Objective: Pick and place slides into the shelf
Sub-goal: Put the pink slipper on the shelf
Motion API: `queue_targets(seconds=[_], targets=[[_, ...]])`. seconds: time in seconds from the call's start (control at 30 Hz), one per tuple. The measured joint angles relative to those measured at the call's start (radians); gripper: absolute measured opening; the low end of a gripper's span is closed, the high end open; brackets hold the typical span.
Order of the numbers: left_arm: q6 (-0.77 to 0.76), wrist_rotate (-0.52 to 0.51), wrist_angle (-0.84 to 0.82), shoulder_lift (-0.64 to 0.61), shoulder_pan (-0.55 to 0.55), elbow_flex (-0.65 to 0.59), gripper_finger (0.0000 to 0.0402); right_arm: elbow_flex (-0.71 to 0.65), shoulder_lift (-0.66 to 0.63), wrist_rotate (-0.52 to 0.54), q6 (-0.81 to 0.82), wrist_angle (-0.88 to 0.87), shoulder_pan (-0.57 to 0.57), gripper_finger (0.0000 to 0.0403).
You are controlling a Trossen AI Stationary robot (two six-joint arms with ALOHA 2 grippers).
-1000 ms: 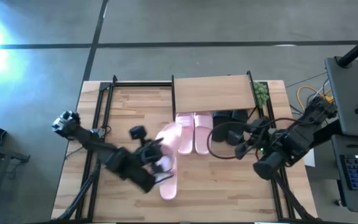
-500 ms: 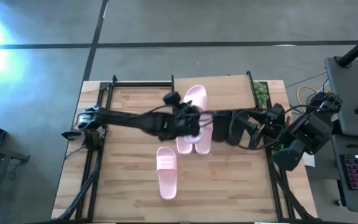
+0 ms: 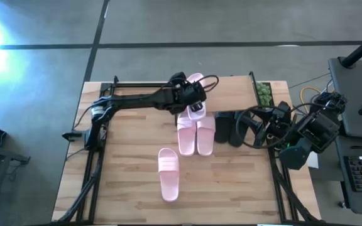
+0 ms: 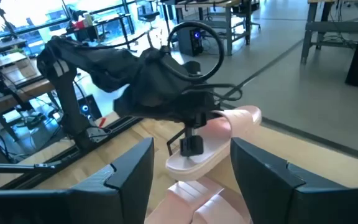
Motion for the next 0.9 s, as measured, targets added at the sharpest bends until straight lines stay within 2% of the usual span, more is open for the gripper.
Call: queue_targets(seconds=[0.2,0.53,0.67,0.9], targets=[[0.174,0.014,0.164,0.022,0.008,-0.023,0.0000,-0.003,0.001,0.006,0.019,0.000,-0.014,0.0203],[0.182,0.008,0.184,0.077,0.011,-0.021,0.0002,-0.012,0.003,0.004,0.038,0.000,-0.013,0.0203],[0.176,-0.008,0.186,0.078,0.020,-0.019,0.0027,-0.017,0.003,0.003,0.046,0.000,-0.013,0.0203],[0.176,-0.016,0.196,0.076,0.044,-0.020,0.0095,-0.022,0.003,-0.004,0.045,0.000,-0.013,0.0203]])
